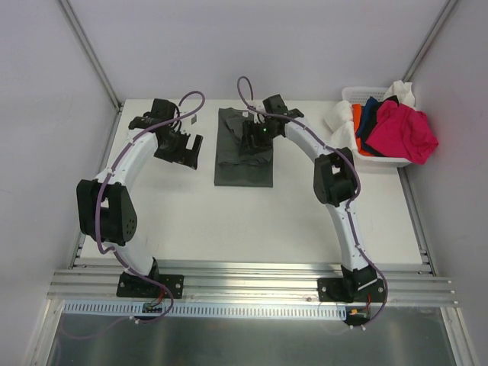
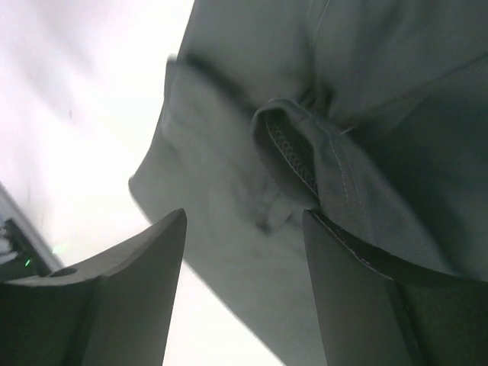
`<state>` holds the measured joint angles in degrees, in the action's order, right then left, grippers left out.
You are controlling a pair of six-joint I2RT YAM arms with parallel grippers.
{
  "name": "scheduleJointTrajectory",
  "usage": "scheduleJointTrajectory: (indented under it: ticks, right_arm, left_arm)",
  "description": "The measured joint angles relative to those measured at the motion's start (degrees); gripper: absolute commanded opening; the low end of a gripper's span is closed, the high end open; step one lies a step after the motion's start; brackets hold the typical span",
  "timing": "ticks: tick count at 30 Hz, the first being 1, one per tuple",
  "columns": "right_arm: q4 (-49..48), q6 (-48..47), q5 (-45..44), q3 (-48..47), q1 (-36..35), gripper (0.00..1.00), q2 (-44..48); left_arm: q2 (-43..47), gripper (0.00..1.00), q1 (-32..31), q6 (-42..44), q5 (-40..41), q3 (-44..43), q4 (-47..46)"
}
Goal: Fold and stack the t-shirts
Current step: Fold the folded rectangular tshirt in 1/3 of the way
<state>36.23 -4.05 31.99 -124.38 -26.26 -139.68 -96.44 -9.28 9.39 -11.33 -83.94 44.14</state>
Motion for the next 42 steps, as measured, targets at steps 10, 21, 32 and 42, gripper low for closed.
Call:
scheduleJointTrajectory:
  ticks: [10, 21, 32, 42]
  right_arm:
    - [-6.12, -0.11, -9.07, -14.03, 2.32, 0.68, -5.38]
    - [-2.08, -0.9, -4.24, 3.43, 0.63, 0.67, 9.35]
    - [0.7, -0.87, -1.09, 12.35, -0.98, 0.67, 12.92]
    - [1.57, -0.83, -1.4, 9.4, -0.83, 0.67, 4.94]
  left_arm:
    - [0.0, 0.95, 0.33, -0.48, -0.74, 0.0, -0.02]
    - [-0.09, 0.95, 0.33, -1.68, -2.4, -1.14, 0.09]
    - [-3.76, 0.94, 0.33, -2.97, -4.85, -5.4, -0.15]
    - [-3.41, 0.94, 0.33, -2.95, -4.57, -4.46, -0.24]
